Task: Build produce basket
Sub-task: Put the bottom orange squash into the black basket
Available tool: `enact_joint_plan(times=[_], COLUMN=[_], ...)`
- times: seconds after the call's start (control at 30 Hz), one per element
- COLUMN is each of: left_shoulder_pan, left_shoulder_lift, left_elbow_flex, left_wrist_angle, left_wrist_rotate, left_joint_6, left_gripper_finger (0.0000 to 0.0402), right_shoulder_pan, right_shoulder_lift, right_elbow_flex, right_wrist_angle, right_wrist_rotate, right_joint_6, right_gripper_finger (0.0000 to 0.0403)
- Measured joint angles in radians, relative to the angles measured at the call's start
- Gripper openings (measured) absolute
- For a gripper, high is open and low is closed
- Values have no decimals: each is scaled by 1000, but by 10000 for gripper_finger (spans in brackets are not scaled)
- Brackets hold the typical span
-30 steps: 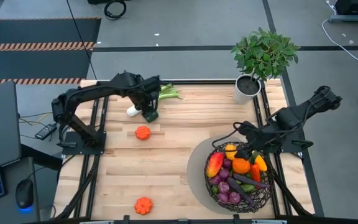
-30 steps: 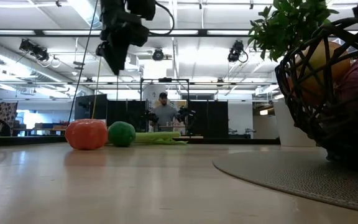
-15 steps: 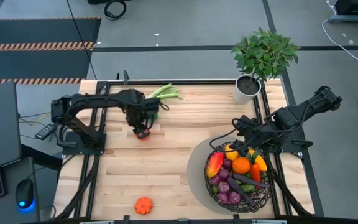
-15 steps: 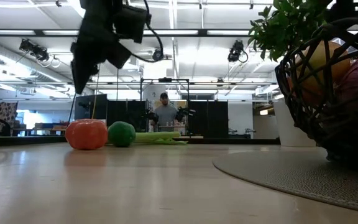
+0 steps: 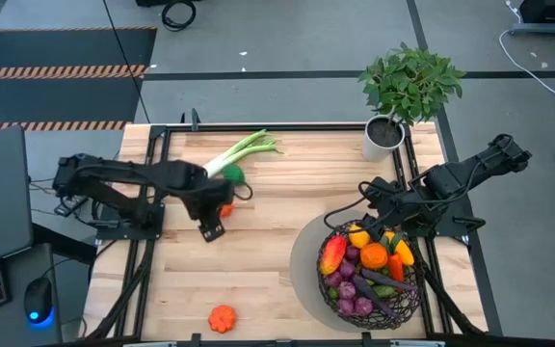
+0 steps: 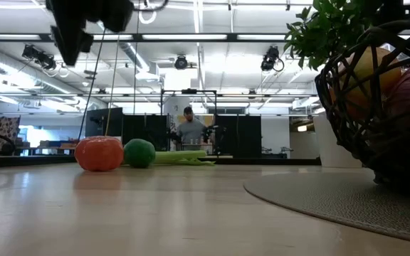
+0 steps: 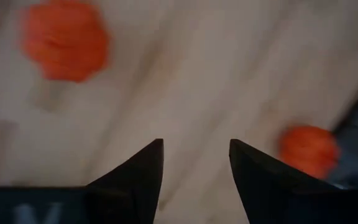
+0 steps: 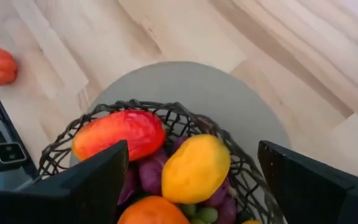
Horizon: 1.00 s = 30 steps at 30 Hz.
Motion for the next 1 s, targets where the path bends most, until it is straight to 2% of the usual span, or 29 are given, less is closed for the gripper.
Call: enact_joint_plan(times=[0.17, 0.43, 0.57, 0.73, 0.93, 1.0], left_shoulder_pan=[-162, -373, -442, -536, -640, -671], left_shoulder_lift=[-12, -12, 6, 79, 188, 209], left_elbow_flex=[0, 0, 1, 1, 19, 19], left_wrist_angle=[156, 367, 501, 681, 677, 679], left_wrist_rotate=[84, 84, 17, -41, -43, -95], left_joint_6=[-125, -187, -263, -251, -203, -213], left_gripper_finger=[215, 262, 262, 255, 267, 274], right_shoulder_pan=[0, 0, 0, 0, 6, 12], right_shoulder_lift=[0, 0, 0, 0, 0, 0], right_elbow_flex=[0, 0, 0, 0, 0, 0], right_wrist_angle=[-1, -8, -8, -8, -8, -8], right_wrist_rotate=[2, 3, 7, 4, -46, -46], right_joint_6=[-85, -148, -192, -237, -151, -114], right_gripper_finger=[361, 361, 359, 359, 358, 358])
